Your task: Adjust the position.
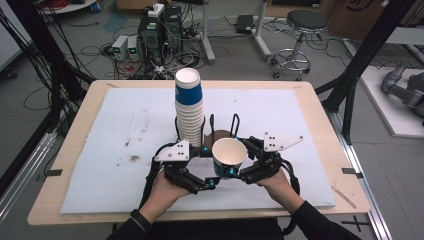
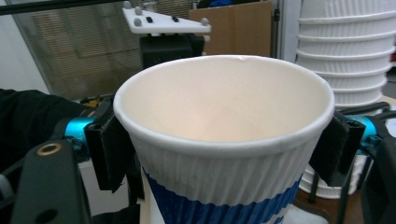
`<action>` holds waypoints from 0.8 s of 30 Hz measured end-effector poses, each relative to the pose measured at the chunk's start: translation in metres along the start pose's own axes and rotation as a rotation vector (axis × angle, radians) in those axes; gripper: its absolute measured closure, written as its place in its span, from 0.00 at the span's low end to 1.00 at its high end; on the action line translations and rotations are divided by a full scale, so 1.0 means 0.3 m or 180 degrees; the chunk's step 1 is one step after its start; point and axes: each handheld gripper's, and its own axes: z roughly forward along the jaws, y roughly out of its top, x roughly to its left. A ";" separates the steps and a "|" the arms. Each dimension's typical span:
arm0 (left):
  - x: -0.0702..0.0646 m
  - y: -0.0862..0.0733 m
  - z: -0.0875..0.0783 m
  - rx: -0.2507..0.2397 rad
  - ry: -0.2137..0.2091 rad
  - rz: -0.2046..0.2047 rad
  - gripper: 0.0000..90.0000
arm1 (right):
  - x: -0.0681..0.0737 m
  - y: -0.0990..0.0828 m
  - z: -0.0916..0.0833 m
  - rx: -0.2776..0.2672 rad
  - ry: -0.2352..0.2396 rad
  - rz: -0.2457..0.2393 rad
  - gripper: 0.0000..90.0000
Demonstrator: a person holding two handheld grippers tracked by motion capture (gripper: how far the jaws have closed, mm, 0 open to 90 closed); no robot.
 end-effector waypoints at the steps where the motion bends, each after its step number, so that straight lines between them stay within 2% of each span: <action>1: 0.002 0.001 -0.009 -0.0014 0.0024 0.0004 0.18 | -0.002 0.000 -0.003 0.0006 -0.0010 -0.0001 0.23; 11: 0.015 0.004 -0.106 -0.0144 0.0247 -0.0029 0.17 | -0.021 -0.002 -0.035 0.0037 -0.0146 -0.0033 0.23; 15: 0.015 0.003 -0.154 -0.0145 0.0391 0.0025 0.17 | -0.024 -0.005 -0.045 0.0055 -0.0183 -0.0049 0.23; 24: 0.013 -0.006 -0.262 -0.0298 0.0678 -0.0006 0.17 | -0.032 -0.010 -0.068 0.0037 -0.0270 -0.0071 0.23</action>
